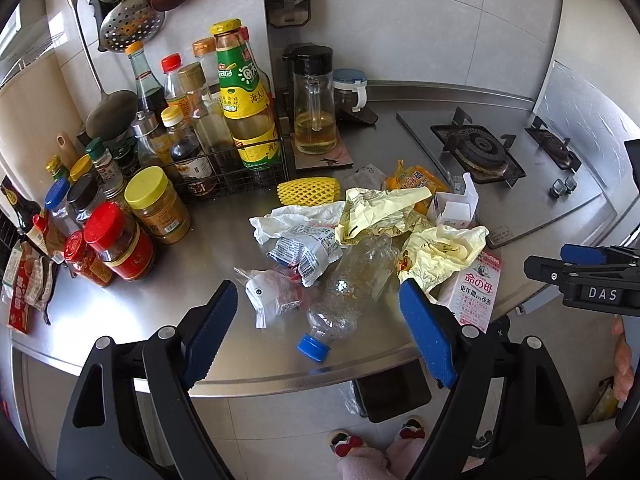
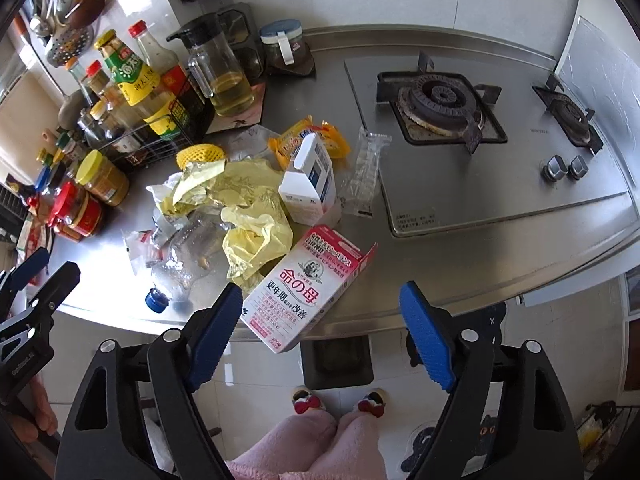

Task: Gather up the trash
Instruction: 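Reach the left tool to the clear bottle while the right tool reaches the pink box, then grasp the clear bottle with the left tool while the right tool grasps the pink box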

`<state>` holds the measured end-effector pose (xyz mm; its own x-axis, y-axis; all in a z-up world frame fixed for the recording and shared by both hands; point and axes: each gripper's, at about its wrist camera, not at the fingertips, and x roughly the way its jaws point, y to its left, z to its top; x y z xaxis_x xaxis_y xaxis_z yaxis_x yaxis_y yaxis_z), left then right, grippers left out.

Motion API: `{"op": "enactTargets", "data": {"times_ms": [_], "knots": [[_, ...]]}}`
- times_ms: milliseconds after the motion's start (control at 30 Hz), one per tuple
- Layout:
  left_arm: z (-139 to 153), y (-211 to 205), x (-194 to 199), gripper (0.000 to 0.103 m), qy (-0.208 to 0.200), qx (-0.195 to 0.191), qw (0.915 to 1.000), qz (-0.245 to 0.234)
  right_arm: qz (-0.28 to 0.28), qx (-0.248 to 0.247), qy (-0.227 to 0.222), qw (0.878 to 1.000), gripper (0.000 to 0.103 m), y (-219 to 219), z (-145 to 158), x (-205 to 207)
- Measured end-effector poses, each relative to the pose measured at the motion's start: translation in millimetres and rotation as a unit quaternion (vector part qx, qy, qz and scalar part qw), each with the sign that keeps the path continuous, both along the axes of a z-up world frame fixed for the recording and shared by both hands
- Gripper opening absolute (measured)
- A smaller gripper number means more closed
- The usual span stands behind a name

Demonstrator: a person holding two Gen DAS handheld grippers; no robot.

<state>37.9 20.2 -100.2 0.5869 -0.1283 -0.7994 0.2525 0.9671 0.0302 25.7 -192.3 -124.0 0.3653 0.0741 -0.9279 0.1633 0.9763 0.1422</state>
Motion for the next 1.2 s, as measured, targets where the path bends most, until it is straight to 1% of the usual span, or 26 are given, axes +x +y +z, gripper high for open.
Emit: {"op": "enactTargets", "data": {"times_ms": [133, 267, 433, 533, 633, 733, 833, 900, 1067, 1133, 1200], "knots": [[-22.1, -3.1, 8.4, 0.077, 0.015, 0.008, 0.9991, -0.039, -0.018, 0.017, 0.027, 0.999, 0.077, 8.3, -26.0, 4.3], [-39.6, -5.3, 17.3, 0.077, 0.029, 0.012, 0.9973, -0.067, -0.034, 0.012, 0.039, 0.999, 0.077, 16.1, -40.2, 11.0], [-56.0, -6.8, 30.8, 0.075, 0.042, 0.000, 0.9951, -0.089, -0.056, 0.013, 0.051, 0.997, 0.075, 12.9, -57.0, 19.2], [-67.5, -11.1, 39.6, 0.074, 0.058, -0.008, 0.9929, -0.103, -0.070, 0.016, 0.057, 0.996, 0.075, 9.6, -66.7, 24.4], [-79.8, -16.5, 45.0, 0.071, 0.068, 0.005, 0.9908, -0.117, -0.079, 0.019, 0.064, 0.995, 0.075, 8.6, -76.5, 27.9], [-92.2, -17.0, 49.0, 0.071, 0.077, 0.015, 0.9892, -0.123, -0.080, 0.033, 0.061, 0.994, 0.075, 9.7, -80.4, 30.3], [-104.7, -13.8, 51.6, 0.067, 0.093, 0.013, 0.9870, -0.130, -0.081, 0.030, 0.062, 0.994, 0.075, 12.3, -79.8, 33.8], [-112.5, -12.8, 53.5, 0.064, 0.102, 0.015, 0.9856, -0.134, -0.082, 0.039, 0.064, 0.994, 0.076, 14.0, -79.9, 36.3], [-123.2, -10.7, 57.4, 0.059, 0.116, 0.001, 0.9841, -0.134, -0.082, 0.031, 0.075, 0.993, 0.075, 17.5, -84.4, 37.5], [-128.0, -11.6, 59.5, 0.058, 0.121, 0.001, 0.9832, -0.137, -0.082, 0.027, 0.077, 0.993, 0.075, 18.8, -86.3, 38.3], [-131.7, -13.2, 59.9, 0.055, 0.124, 0.000, 0.9821, -0.141, -0.083, 0.017, 0.080, 0.993, 0.075, 18.7, -87.4, 36.1]]}}
